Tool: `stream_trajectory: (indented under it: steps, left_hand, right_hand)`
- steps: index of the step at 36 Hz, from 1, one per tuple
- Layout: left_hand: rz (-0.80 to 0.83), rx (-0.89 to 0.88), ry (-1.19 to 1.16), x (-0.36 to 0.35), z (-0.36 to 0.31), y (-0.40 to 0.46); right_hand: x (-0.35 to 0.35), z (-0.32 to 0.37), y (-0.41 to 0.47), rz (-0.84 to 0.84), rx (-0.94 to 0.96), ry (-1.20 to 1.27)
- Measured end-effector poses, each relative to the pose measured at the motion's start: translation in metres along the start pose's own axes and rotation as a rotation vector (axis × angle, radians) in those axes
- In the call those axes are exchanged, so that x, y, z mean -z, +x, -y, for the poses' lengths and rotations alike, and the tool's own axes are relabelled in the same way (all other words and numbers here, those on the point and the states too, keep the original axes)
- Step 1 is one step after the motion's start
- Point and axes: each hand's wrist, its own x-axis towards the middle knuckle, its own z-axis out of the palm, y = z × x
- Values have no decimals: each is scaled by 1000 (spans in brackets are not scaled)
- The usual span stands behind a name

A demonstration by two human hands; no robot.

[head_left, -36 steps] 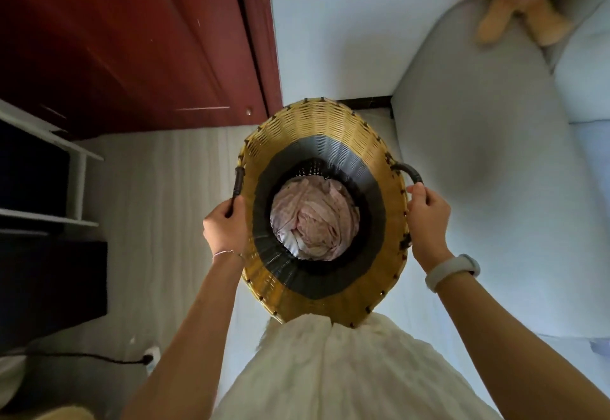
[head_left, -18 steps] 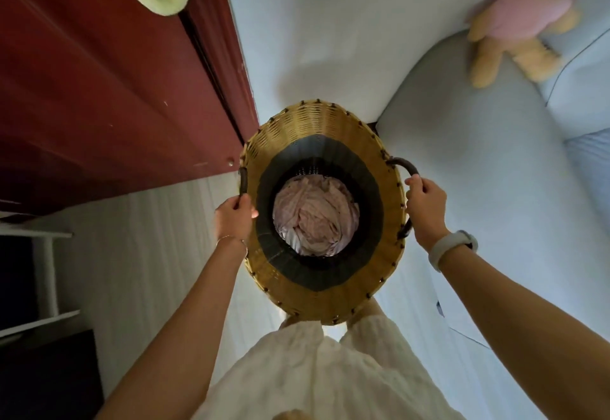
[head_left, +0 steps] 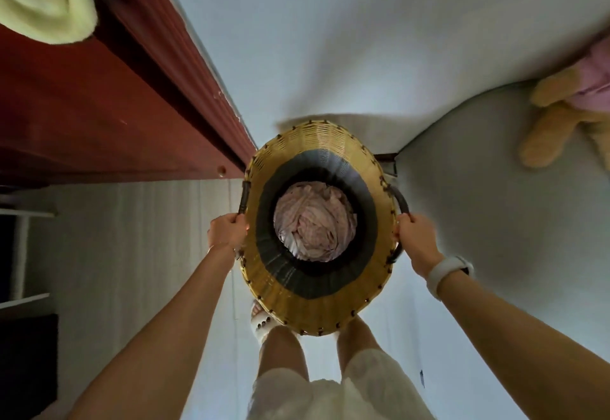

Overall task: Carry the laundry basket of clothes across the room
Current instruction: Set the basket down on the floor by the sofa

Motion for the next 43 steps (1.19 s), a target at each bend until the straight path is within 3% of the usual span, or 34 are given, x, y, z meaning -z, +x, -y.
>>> stream_trajectory:
  steps: [9, 16, 19, 22, 26, 29, 31, 33, 35, 38, 40, 43]
  left_hand:
    - [144, 93, 132, -46, 18, 49]
    - [86, 60, 149, -69, 22, 57]
    - [122, 164, 43, -72, 23, 49]
    - [237, 368, -220, -76, 26, 36]
    - [347, 614, -550, -87, 39, 14]
    - [490, 708, -585, -106, 53, 6]
    - [632, 662, -483, -116, 55, -4]
    - [653, 589, -368, -123, 48, -14]
    - [515, 436, -216, -128, 45, -17]
    - [296, 71, 178, -127, 46, -7]
    - [285, -56, 293, -122, 46, 2]
    - [399, -194, 490, -121, 48, 14]
  right_hand:
    - [-17, -12, 81, 25, 37, -252]
    - [-13, 3, 114, 13, 134, -378]
    - [-8, 14, 122, 10, 137, -368]
    - [-11, 33, 128, 33, 173, -379]
    - [-33, 76, 131, 110, 353, -443]
    - [-52, 96, 131, 189, 482, -484]
    - [-58, 101, 128, 241, 524, -458]
    - [-60, 101, 124, 254, 569, -421]
    - [-59, 94, 117, 218, 597, -421]
    - [-53, 66, 99, 224, 582, -422]
    - [-51, 36, 84, 347, 538, -470]
    - [-51, -13, 57, 625, 409, -627]
